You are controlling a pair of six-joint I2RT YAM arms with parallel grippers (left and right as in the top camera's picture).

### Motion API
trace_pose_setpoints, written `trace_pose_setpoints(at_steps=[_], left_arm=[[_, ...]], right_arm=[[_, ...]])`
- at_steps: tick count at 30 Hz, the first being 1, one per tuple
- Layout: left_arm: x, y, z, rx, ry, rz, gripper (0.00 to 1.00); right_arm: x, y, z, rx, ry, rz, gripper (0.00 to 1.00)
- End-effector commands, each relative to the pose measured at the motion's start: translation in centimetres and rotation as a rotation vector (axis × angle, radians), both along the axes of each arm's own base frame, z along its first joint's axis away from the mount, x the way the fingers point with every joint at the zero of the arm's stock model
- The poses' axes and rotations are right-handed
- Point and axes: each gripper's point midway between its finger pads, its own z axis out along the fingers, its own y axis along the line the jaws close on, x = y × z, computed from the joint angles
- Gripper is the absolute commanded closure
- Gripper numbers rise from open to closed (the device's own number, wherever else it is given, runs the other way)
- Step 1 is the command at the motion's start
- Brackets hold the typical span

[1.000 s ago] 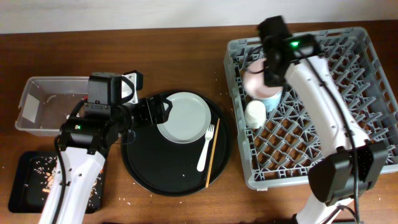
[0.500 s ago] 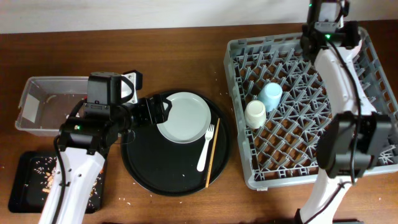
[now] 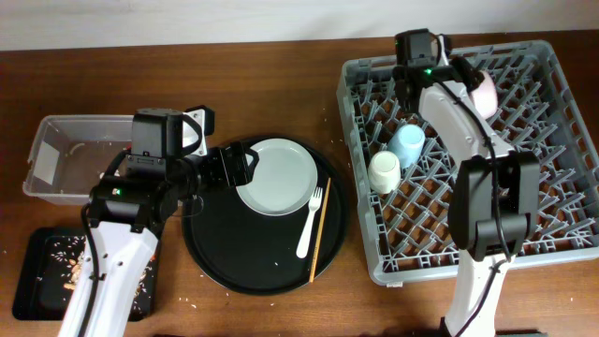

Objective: Sort waste into correct bins and load items into the dishwasher rack
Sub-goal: 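Place the pink bowl upside down in the rack's back row with the right gripper, then move the right gripper to the tray and grasp the white fork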

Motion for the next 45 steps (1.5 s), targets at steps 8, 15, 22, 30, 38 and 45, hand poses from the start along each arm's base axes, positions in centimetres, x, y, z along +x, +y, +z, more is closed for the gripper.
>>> trace_pose_setpoints(at_steps=[8,15,22,30,38,45], left_arm=[[0.2,0.2,1.1,0.007,-0.038,-0.002,0.01],[0.2,0.2,1.1,0.007,-0.038,-0.002,0.01],[0.2,0.2,1.1,0.007,-0.038,-0.002,0.01],[0.2,0.2,1.1,0.007,-0.038,-0.002,0.01],[0.2,0.2,1.1,0.007,-0.038,-0.002,0.01],[0.2,0.2,1.1,0.007,-0.038,-0.002,0.01]], right_arm=[[-1.0,6.6,6.8,0.301,-0.247,0.121,0.39],[-4.7,-1.7,9.3,1.056,-0.424,0.023,0.80],[-3.7,-1.2,-4.2,1.343,-0.156,-0.123,0.96],[-6.2,4.8,6.7,1.534,-0.157,0.055,0.87],[-17.1,11.6,12.7,1.626,0.037,0.009,0.49],[-22.1,23.1,11.8,1.595,0.396,0.183,0.50]])
